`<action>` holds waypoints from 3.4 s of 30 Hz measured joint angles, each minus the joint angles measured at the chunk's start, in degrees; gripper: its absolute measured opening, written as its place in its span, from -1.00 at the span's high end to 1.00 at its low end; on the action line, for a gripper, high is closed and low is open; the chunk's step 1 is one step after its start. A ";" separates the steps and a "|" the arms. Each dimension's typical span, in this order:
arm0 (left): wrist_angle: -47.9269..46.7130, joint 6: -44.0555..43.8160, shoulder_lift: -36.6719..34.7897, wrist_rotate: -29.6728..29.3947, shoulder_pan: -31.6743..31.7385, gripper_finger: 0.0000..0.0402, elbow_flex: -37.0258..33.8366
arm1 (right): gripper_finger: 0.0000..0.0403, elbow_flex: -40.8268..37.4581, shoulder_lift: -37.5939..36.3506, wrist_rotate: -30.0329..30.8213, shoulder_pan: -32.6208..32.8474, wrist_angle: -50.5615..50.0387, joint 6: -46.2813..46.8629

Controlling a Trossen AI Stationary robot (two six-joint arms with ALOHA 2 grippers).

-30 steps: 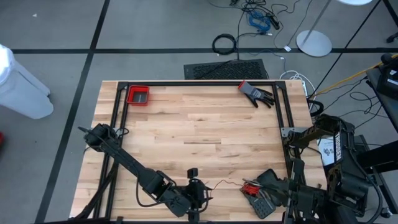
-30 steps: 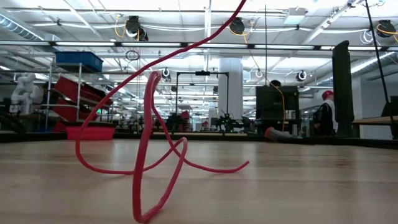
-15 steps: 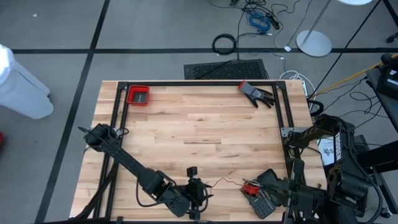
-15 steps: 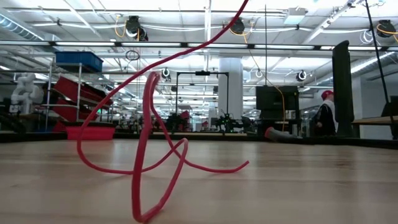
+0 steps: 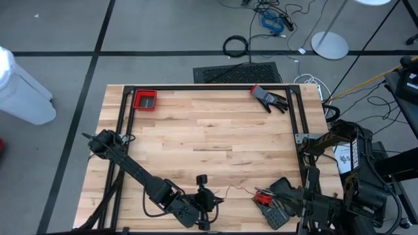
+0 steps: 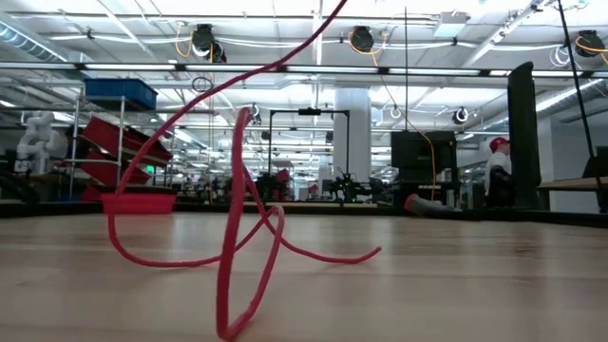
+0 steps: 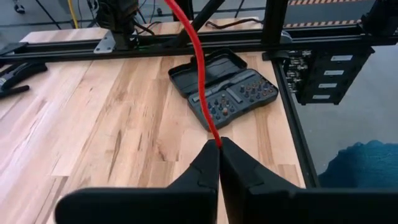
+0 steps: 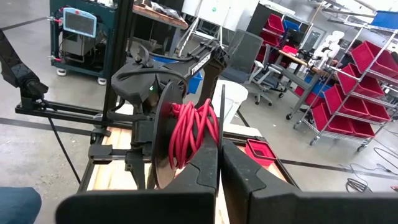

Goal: Coil cords
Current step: Coil the red wire onto the spool

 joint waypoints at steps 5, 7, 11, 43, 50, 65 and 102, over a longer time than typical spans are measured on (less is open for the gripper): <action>0.82 -0.01 -0.43 -1.48 0.00 0.98 -0.02 | 1.00 0.00 0.00 1.54 -0.02 0.02 -0.10; 2.79 0.00 -0.58 -2.89 0.00 0.99 -0.02 | 1.00 0.00 0.00 3.61 -0.02 0.06 -0.20; 5.28 2.89 -0.60 -8.25 0.02 0.99 -0.02 | 1.00 0.00 0.00 7.02 -1.11 1.30 0.99; 25.59 12.17 4.93 3.98 5.86 1.00 0.00 | 1.00 -0.09 6.46 9.88 -18.97 6.85 -4.85; 26.70 12.20 5.34 7.10 6.40 1.00 0.00 | 1.00 -0.09 7.73 8.32 -21.28 8.73 -8.28; 29.01 18.19 4.81 11.38 5.29 1.00 0.00 | 1.00 -0.09 9.19 0.65 -25.53 9.94 -10.80; 12.36 6.94 -5.50 4.14 -1.63 0.17 0.00 | 1.00 0.00 8.51 -6.41 -26.64 7.78 -12.09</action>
